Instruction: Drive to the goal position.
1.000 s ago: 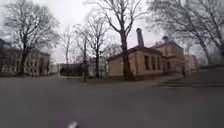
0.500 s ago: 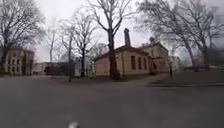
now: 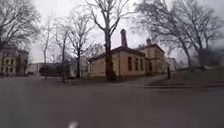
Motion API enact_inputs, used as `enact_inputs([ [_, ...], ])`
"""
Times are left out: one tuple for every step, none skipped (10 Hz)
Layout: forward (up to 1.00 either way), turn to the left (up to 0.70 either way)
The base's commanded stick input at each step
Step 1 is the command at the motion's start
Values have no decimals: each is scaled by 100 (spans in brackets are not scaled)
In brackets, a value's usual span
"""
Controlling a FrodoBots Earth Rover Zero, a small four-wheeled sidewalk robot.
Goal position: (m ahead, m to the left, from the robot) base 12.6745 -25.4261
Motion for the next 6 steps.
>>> enact_inputs([
  [100,0],
  [100,0],
  [100,0],
  [100,0],
  [100,0],
  [100,0],
])
